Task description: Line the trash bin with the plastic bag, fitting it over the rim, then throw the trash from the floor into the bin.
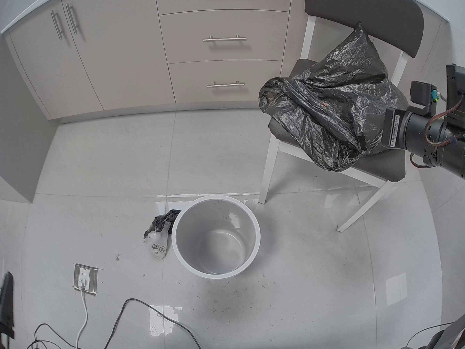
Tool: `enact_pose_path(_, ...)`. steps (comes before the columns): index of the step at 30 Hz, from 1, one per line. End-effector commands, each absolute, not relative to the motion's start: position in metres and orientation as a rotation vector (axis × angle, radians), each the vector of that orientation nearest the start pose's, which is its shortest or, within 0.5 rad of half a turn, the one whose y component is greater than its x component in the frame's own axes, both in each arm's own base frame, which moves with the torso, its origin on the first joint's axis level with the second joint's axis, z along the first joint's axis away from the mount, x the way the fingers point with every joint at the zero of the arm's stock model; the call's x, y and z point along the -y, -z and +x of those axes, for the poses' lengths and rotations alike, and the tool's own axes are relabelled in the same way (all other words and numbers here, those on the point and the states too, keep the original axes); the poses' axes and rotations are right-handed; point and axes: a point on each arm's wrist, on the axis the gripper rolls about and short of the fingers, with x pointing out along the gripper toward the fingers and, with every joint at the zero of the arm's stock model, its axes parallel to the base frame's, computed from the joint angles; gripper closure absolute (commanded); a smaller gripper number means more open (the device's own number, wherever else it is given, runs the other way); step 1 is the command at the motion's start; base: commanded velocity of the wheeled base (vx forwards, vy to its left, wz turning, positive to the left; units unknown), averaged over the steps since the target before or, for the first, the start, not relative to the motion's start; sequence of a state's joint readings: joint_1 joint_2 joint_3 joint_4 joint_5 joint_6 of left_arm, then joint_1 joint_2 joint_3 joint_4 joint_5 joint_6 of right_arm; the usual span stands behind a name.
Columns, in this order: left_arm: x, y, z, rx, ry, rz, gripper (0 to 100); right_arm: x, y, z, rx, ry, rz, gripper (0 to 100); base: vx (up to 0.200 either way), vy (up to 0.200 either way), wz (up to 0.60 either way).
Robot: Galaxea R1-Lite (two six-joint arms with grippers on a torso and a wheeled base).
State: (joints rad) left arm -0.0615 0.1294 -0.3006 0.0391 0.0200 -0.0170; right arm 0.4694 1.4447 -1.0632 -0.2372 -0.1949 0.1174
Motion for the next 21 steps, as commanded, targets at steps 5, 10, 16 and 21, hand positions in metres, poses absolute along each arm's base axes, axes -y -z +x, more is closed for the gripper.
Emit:
enact_pose_path(5,-0.001,-0.24,0.004,0.02,0.086,-0.027,0,-0.137,-0.245,0.273,-0.288,-0.254,0.012,100,0.0,0.0,0.0)
enact_pose_path(10,0.003,-0.239,0.026,-0.064,0.09,-0.02,0,-0.14,-0.237,0.288,-0.305,-0.241,-0.006,100,0.0,0.0,0.0)
enact_pose_path(16,0.008,-0.244,0.054,-0.111,0.098,-0.132,0,-0.143,-0.237,0.288,-0.299,-0.245,-0.037,100,0.0,0.0,0.0)
enact_pose_path(21,0.011,-0.251,0.076,-0.164,0.086,-0.237,0,-0.14,-0.237,0.288,-0.293,-0.184,-0.085,0,0.0,0.0,0.0)
